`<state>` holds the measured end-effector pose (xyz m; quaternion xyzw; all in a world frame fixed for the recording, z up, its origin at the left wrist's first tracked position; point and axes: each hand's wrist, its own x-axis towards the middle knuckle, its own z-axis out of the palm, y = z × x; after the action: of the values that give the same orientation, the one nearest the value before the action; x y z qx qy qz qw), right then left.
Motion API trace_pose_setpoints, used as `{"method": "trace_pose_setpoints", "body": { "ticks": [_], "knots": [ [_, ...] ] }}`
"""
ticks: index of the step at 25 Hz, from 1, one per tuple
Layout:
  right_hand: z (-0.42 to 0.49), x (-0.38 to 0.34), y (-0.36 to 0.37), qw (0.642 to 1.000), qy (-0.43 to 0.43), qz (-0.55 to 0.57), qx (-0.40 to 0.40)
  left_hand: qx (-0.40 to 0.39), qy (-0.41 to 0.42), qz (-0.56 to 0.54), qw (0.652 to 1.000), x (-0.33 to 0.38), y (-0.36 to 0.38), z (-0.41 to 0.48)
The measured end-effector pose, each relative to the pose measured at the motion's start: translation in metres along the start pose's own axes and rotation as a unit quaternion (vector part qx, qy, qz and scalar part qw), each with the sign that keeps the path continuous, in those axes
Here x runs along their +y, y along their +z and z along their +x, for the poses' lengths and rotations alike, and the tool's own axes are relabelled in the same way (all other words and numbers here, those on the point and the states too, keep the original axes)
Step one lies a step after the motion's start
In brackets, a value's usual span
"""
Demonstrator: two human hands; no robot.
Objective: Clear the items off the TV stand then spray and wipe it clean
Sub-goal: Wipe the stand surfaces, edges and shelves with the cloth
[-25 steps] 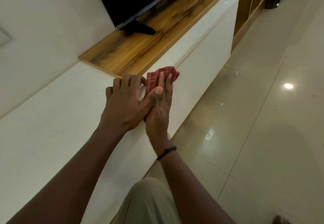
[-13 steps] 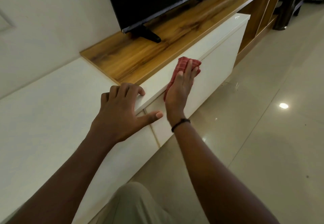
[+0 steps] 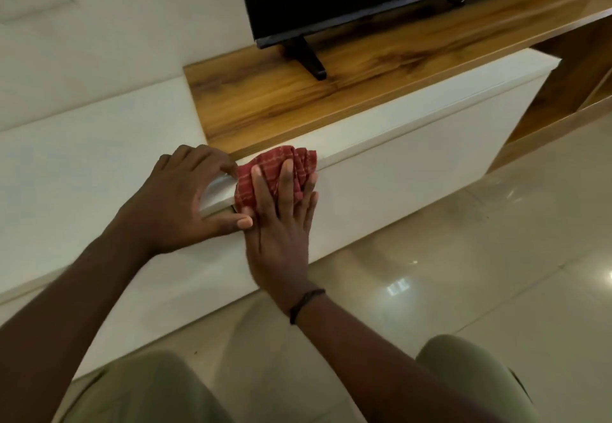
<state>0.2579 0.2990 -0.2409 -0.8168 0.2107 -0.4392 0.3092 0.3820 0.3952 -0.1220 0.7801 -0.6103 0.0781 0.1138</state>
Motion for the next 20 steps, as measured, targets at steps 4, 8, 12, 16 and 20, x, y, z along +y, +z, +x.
{"method": "trace_pose_setpoints", "body": {
  "ticks": [4, 8, 12, 16, 20],
  "knots": [
    [0.027, 0.044, -0.018, 0.995, 0.024, -0.023, 0.089, 0.004, -0.012, 0.013, 1.000, 0.006, -0.002, -0.005],
    [0.034, 0.052, -0.009, 0.964, 0.177, 0.073, 0.183, 0.000, -0.032, 0.016, 0.999, 0.012, -0.003, -0.002],
    [-0.036, 0.025, 0.020, 0.995, -0.086, -0.038, -0.040, -0.008, -0.040, 0.033, 0.999, 0.015, -0.004, -0.002],
    [0.003, 0.064, 0.005, 0.991, -0.078, -0.100, 0.048, -0.020, -0.057, 0.044, 0.997, 0.016, 0.000, -0.001],
    [0.048, 0.124, -0.036, 0.910, 0.304, 0.145, 0.241, -0.017, -0.066, 0.056, 0.996, 0.012, 0.001, 0.001]
  ]
}}
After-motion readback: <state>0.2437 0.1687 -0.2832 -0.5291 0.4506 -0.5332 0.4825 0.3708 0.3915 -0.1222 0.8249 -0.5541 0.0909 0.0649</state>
